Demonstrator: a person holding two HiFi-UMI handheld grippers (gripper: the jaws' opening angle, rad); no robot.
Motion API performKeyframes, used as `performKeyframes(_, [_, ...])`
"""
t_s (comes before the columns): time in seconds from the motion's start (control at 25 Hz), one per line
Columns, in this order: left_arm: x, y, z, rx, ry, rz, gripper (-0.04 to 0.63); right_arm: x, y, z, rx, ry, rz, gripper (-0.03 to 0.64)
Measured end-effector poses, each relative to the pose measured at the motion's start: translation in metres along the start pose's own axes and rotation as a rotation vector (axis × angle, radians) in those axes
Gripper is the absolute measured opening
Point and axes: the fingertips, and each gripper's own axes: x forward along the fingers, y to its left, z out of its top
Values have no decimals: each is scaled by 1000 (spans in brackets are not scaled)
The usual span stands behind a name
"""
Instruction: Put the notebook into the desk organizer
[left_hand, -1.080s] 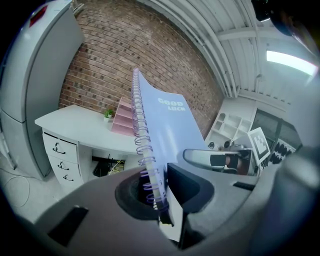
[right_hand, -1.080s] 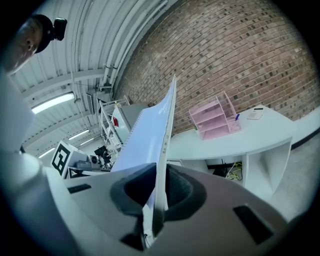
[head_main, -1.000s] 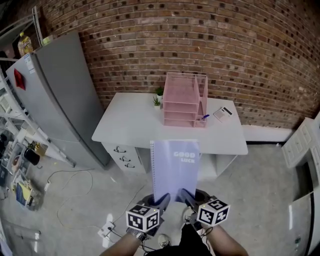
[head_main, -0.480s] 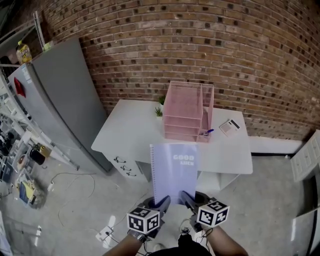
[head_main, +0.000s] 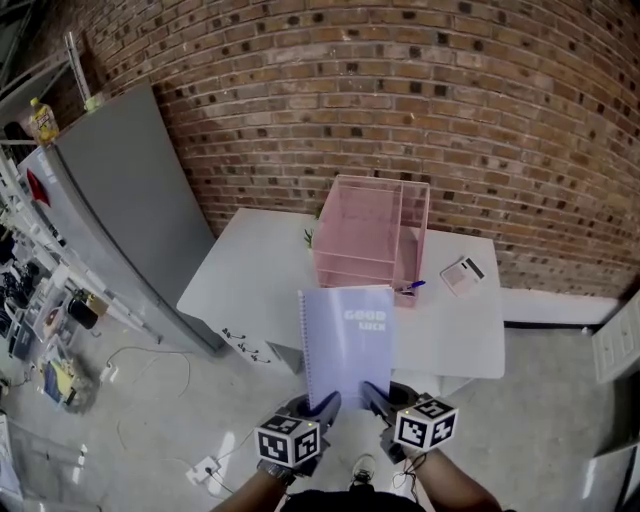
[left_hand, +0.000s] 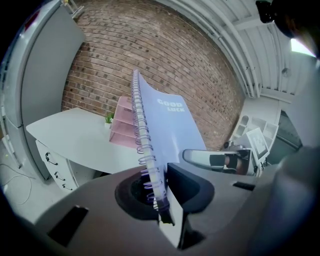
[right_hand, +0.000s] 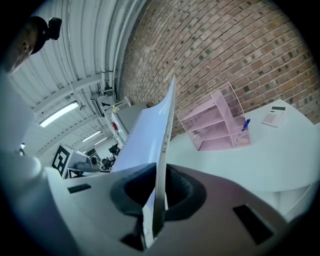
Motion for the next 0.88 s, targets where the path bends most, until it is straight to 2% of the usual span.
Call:
performKeyframes(0.44, [39,7,14,-13,11,-5,55,13,-37,16,30,14,-3,41])
performKeyframes(0.88, [59,57,26,-3,81,-79,55,61,-56,13,121,12,-89,40])
